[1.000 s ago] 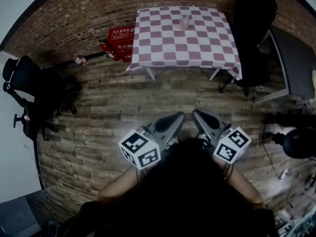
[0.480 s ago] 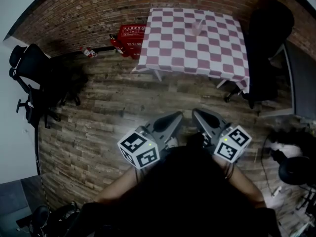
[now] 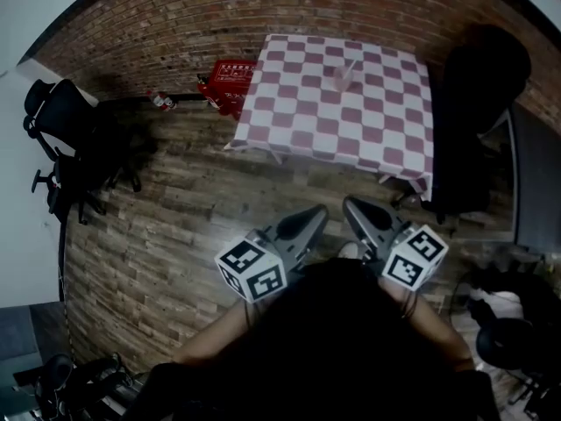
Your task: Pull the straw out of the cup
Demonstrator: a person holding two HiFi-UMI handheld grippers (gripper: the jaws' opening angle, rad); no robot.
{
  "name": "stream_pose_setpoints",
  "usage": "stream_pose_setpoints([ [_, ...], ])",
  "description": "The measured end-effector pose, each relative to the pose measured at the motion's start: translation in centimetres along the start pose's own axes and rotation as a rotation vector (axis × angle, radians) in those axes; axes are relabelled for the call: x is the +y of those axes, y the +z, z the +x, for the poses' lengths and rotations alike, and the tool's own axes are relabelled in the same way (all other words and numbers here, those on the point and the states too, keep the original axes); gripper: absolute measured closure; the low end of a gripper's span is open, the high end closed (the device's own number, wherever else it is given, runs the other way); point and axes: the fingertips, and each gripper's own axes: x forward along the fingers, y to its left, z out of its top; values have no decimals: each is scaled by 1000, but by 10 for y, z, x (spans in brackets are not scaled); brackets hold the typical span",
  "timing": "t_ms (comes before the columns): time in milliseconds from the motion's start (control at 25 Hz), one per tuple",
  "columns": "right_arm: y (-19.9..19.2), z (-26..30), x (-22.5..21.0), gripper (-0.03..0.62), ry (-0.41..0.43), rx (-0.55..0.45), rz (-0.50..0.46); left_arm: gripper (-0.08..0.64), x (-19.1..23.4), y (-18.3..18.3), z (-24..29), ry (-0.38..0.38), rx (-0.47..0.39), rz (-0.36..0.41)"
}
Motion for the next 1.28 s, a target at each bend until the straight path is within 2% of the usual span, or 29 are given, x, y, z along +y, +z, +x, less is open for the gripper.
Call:
stream_pose_setpoints([
  [440, 34, -12, -54, 581, 116, 36, 7, 548, -7, 12, 68, 84, -27, -1],
  [720, 39, -17, -90, 581, 114, 52, 38, 548, -3, 11, 102, 87, -11, -14],
  [960, 52, -1, -120, 581, 70, 38, 56, 548, 17, 23, 131, 43, 28, -5],
  [1280, 80, 39, -149, 581, -31, -12, 61, 548, 60, 61, 159, -74, 87, -9],
])
